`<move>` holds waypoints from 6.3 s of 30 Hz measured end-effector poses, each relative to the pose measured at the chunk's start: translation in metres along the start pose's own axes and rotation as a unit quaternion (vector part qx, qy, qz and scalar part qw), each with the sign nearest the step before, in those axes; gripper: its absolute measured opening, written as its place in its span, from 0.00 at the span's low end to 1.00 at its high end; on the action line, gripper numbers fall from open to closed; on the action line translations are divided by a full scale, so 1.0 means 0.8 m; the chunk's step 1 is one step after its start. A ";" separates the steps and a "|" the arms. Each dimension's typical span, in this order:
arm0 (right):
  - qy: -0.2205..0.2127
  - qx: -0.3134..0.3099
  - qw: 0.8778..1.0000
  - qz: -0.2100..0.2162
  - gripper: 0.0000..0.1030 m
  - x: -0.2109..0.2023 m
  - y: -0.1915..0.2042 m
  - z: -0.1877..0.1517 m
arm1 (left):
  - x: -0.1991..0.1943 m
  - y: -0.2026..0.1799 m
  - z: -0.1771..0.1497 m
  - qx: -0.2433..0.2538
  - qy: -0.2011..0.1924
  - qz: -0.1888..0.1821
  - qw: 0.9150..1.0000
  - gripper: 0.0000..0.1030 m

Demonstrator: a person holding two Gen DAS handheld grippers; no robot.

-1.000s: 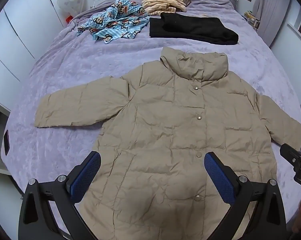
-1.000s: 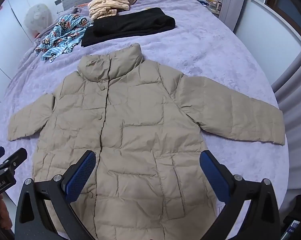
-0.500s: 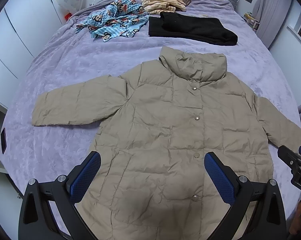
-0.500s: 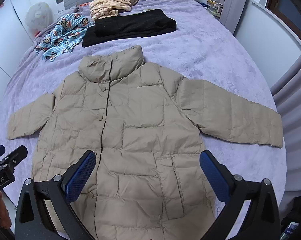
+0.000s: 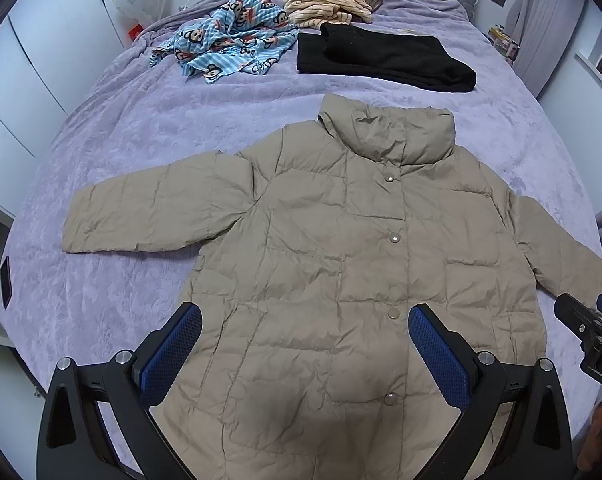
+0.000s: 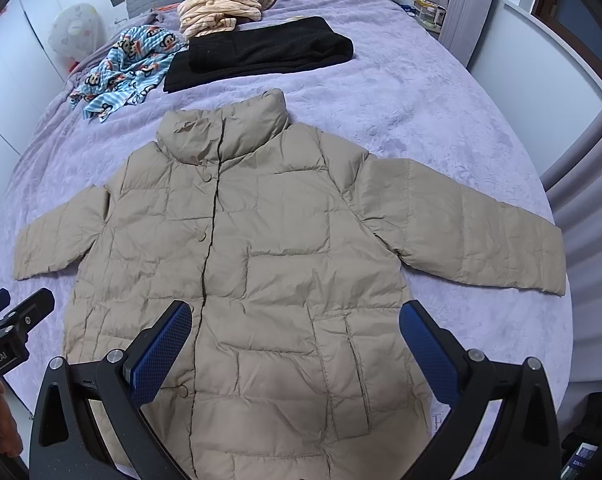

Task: Fold large clothes

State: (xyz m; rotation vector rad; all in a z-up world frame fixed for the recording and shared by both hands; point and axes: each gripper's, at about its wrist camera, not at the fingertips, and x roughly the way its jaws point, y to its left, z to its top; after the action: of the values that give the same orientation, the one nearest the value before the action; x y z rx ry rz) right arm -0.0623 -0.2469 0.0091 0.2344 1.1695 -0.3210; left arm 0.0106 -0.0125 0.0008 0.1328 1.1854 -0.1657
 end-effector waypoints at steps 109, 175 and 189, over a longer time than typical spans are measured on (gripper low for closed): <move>0.033 0.036 0.997 0.065 1.00 0.040 0.056 -0.022 | 0.109 0.134 -0.008 -0.060 0.053 -0.089 0.993 1.00; 0.029 0.079 0.983 0.161 0.08 0.214 0.060 -0.001 | 0.263 -0.116 0.071 0.208 -0.053 -0.120 0.969 0.13; 0.041 0.121 0.980 0.150 0.09 0.220 0.000 -0.012 | 0.201 -0.047 0.053 0.186 -0.081 -0.142 0.969 0.80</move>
State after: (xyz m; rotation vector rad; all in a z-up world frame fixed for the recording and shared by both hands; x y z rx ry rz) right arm -0.0087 -0.2658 -0.1579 0.6360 1.1563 -0.1885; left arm 0.1006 -0.0671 -0.1336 0.2721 0.9956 -0.6414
